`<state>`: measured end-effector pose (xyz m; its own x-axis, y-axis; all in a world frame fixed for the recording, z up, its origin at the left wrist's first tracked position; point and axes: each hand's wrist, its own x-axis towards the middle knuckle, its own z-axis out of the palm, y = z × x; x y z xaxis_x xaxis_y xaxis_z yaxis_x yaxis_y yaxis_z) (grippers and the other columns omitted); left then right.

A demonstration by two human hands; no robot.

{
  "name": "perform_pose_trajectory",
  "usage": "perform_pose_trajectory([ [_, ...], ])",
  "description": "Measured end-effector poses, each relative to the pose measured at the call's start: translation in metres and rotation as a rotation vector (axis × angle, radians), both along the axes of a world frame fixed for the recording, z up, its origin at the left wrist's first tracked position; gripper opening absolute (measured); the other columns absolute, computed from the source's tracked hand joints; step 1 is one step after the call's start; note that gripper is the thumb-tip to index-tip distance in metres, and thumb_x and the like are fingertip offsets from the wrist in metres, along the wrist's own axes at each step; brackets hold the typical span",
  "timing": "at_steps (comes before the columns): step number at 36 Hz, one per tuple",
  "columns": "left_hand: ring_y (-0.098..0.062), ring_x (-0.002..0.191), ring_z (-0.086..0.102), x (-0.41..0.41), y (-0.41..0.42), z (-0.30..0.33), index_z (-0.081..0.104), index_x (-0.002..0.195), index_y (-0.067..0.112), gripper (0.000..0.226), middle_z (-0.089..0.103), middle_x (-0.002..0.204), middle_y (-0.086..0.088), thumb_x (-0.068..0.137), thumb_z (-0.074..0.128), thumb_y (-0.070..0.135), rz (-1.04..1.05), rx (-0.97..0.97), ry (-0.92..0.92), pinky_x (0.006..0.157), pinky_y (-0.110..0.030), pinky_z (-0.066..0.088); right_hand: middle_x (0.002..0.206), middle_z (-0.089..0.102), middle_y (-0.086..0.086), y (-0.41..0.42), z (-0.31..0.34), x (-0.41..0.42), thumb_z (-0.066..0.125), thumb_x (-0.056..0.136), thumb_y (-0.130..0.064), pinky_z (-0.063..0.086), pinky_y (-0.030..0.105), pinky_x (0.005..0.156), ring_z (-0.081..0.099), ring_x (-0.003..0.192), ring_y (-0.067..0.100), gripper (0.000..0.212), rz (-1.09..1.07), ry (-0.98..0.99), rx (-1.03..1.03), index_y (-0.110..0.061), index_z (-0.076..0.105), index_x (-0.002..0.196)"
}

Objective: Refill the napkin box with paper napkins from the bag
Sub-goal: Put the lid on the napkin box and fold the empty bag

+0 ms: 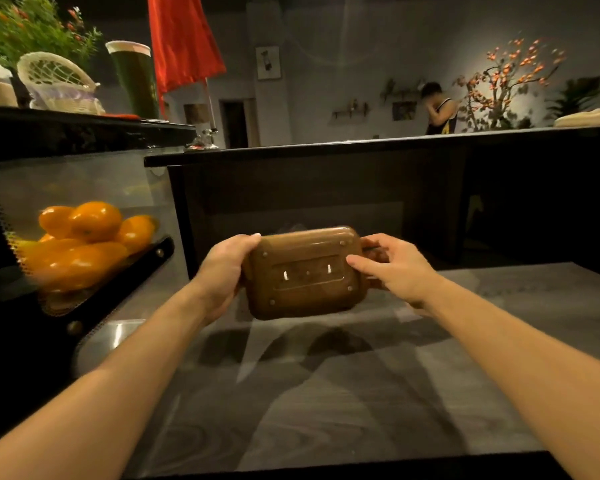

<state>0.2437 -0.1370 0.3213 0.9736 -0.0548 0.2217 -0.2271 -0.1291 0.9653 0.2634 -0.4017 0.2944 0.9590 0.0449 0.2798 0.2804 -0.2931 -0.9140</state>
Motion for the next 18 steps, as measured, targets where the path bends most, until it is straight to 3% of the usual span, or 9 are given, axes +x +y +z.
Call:
perform_pose_trajectory([
  [2,-0.024,0.105,0.064,0.013,-0.010,-0.007,0.059,0.115,0.021,0.032,0.065,0.111,-0.004,0.093,0.066,0.043,0.016,0.177,-0.003,0.092,-0.040,0.054,0.108,0.070,0.000,-0.006,-0.002,0.007,0.077,0.088,-0.027,0.062,0.041,0.085,0.069,0.102,0.019,0.026,-0.101,-0.034,0.064,-0.029,0.065,0.112],
  [5,-0.019,0.116,0.057,0.032,-0.021,-0.017,0.040,0.143,0.029,0.087,0.055,0.129,0.003,0.072,0.088,0.038,0.027,0.334,0.026,0.097,-0.040,0.054,0.107,0.071,-0.001,-0.010,-0.007,0.022,0.075,0.090,-0.028,0.062,0.038,0.083,0.070,0.100,0.018,0.025,-0.214,-0.058,0.059,-0.030,0.063,0.112],
  [8,-0.020,0.122,0.053,0.050,-0.024,-0.024,0.028,0.154,0.027,0.110,0.053,0.132,0.004,0.065,0.092,0.040,0.147,0.358,-0.024,0.106,-0.047,0.049,0.109,0.070,-0.003,-0.010,-0.011,0.035,0.073,0.092,-0.035,0.061,0.041,0.089,0.068,0.101,0.017,0.029,-0.256,-0.036,-0.006,-0.027,0.061,0.117],
  [10,-0.017,0.118,0.055,0.060,-0.025,-0.027,0.037,0.149,0.023,0.103,0.055,0.126,0.008,0.064,0.091,0.046,0.232,0.342,-0.065,0.103,-0.044,0.052,0.109,0.069,-0.007,-0.007,-0.013,0.043,0.067,0.094,-0.042,0.059,0.039,0.091,0.066,0.103,0.014,0.030,-0.279,-0.034,-0.073,-0.025,0.062,0.118],
  [13,-0.016,0.110,0.061,0.069,-0.026,-0.034,0.056,0.119,0.031,0.068,0.062,0.115,0.008,0.064,0.087,0.057,0.292,0.433,-0.090,0.094,-0.041,0.057,0.101,0.070,-0.005,0.000,-0.015,0.051,0.055,0.100,-0.048,0.055,0.033,0.084,0.066,0.098,0.016,0.031,-0.274,-0.022,-0.175,-0.021,0.067,0.111],
  [16,-0.020,0.105,0.060,0.082,-0.024,-0.039,0.055,0.107,0.033,0.067,0.059,0.114,0.002,0.060,0.072,0.079,0.286,0.476,-0.050,0.088,-0.044,0.057,0.109,0.067,-0.001,0.004,-0.015,0.058,0.049,0.103,-0.048,0.052,0.035,0.087,0.064,0.102,0.018,0.037,-0.248,0.067,-0.206,-0.020,0.062,0.123],
  [18,-0.020,0.097,0.063,0.087,-0.025,-0.038,0.053,0.106,0.029,0.053,0.060,0.111,-0.003,0.078,0.063,0.073,0.269,0.430,-0.015,0.085,-0.042,0.058,0.113,0.066,0.000,0.007,-0.017,0.063,0.046,0.103,-0.050,0.052,0.037,0.092,0.063,0.104,0.018,0.041,-0.217,0.147,-0.220,-0.019,0.059,0.127],
])
